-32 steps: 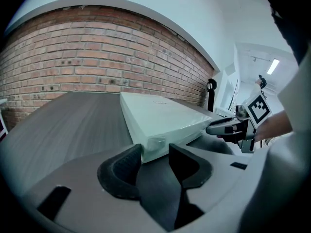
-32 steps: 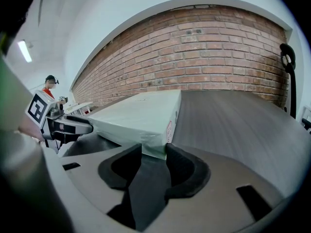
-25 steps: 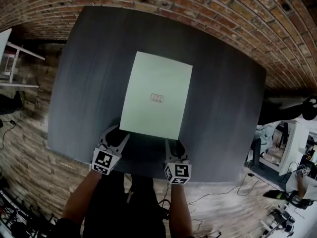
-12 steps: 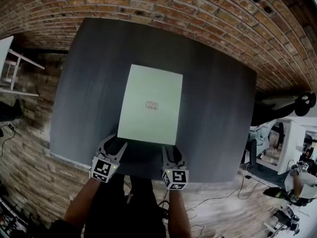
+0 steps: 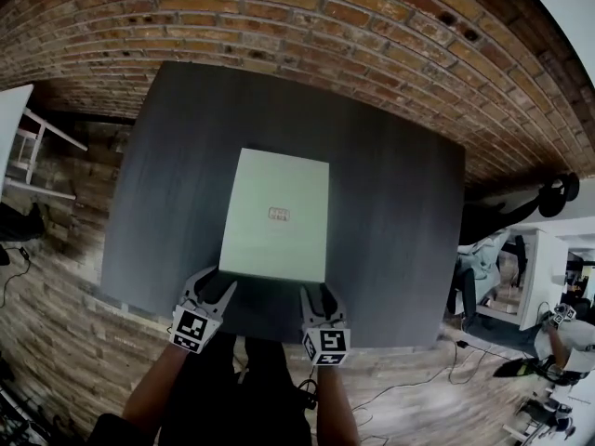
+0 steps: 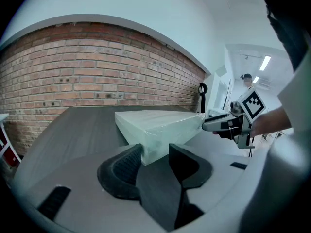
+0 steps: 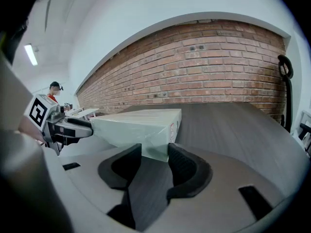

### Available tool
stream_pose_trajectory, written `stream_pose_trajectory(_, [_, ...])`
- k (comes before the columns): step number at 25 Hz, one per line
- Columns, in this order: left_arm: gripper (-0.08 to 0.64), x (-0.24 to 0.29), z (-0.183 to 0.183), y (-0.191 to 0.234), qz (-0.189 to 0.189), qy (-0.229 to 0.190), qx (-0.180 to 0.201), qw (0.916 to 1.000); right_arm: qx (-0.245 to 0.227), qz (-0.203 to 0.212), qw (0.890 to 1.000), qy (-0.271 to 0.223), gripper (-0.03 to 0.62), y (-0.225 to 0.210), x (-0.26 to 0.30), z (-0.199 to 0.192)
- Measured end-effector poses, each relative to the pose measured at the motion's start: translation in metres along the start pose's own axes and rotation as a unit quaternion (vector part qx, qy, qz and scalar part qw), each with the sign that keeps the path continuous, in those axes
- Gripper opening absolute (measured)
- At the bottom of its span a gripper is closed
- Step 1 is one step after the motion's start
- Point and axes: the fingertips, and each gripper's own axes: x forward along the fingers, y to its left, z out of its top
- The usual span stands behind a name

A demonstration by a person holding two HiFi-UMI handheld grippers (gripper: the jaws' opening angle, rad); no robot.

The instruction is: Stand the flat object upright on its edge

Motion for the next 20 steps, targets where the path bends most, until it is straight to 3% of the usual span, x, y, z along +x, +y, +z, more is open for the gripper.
stream_pose_trajectory(20, [0.173, -0.05, 0.027, -0.018, -0.02, -0.016, -0.007, 0.9997, -0.001, -0.013, 1.0, -0.022, 0.179, 0.023, -0.046, 0.035])
